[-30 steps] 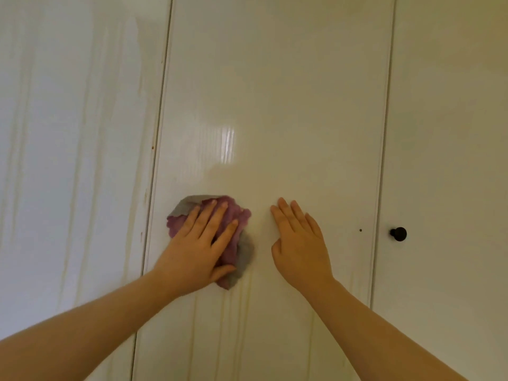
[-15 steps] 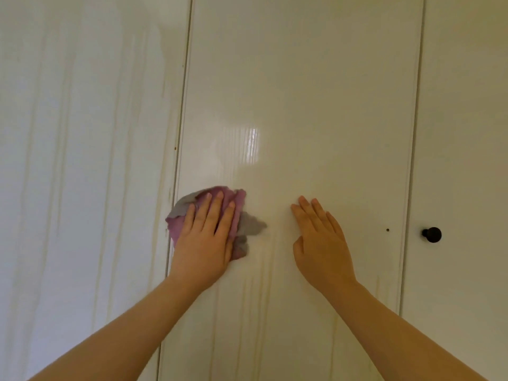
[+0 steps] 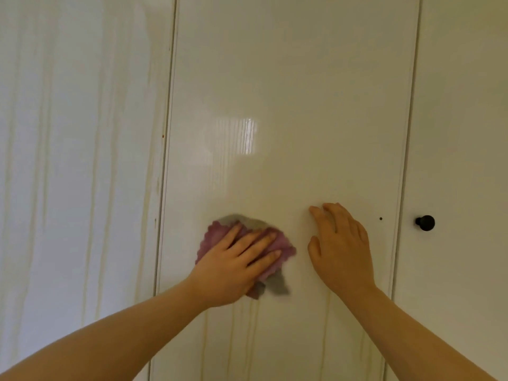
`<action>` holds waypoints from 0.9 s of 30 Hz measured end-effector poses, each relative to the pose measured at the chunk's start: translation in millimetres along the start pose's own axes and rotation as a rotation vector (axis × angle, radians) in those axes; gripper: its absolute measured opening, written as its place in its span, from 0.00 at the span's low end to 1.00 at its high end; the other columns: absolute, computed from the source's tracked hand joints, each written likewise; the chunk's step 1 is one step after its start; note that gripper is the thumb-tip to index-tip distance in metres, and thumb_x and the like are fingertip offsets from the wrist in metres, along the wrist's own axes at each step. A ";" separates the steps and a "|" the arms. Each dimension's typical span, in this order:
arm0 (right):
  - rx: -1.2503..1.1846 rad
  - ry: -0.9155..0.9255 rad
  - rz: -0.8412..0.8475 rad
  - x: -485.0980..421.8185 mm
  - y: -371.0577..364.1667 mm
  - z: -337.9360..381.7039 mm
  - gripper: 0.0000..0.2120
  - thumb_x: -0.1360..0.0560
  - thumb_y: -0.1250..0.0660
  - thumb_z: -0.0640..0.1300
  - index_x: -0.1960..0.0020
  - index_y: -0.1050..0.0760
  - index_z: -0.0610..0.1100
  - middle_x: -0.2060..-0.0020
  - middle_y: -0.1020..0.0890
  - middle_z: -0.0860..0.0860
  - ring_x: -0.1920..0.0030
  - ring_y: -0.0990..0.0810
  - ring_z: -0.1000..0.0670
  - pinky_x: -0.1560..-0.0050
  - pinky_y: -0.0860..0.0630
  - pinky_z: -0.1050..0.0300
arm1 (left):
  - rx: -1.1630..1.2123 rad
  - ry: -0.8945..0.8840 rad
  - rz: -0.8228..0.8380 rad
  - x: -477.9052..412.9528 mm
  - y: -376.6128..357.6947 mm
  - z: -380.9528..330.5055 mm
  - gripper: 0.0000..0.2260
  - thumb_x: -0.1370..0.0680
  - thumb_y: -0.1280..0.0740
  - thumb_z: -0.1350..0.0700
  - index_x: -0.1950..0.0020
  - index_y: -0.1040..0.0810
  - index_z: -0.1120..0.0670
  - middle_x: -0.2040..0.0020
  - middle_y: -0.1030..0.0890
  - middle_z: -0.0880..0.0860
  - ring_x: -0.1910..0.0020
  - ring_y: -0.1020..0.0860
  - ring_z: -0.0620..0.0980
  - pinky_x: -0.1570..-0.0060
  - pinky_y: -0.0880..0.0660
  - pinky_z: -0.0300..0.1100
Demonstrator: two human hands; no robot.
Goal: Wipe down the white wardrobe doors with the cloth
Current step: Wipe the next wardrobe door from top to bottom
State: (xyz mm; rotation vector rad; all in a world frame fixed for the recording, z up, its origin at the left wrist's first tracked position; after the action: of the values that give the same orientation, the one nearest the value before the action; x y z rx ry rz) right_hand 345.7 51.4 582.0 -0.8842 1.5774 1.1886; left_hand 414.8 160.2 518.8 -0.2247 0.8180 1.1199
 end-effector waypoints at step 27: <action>-0.025 -0.292 -0.113 -1.9 49.1 -129.1 0.14 0.33 0.35 0.32 0.48 0.23 0.36 0.55 0.25 0.37 0.58 0.26 0.37 0.58 0.34 0.49 | 0.008 0.253 -0.092 -109.8 4.5 -14.5 0.23 0.23 0.45 0.49 0.30 0.29 0.54 0.30 0.29 0.56 0.31 0.36 0.57 0.33 0.47 0.61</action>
State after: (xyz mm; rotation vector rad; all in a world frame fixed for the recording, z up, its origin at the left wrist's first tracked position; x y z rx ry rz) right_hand 268.2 -59.7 609.3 -0.7670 1.2645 1.1989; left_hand 383.6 76.5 584.5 -0.3993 1.0254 1.0140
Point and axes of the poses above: each hand's wrist, its own x-axis away from the middle knuckle, its own y-axis out of the back of the hand, z = x × y, the point moved 10 cm from there along -x, towards the middle knuckle
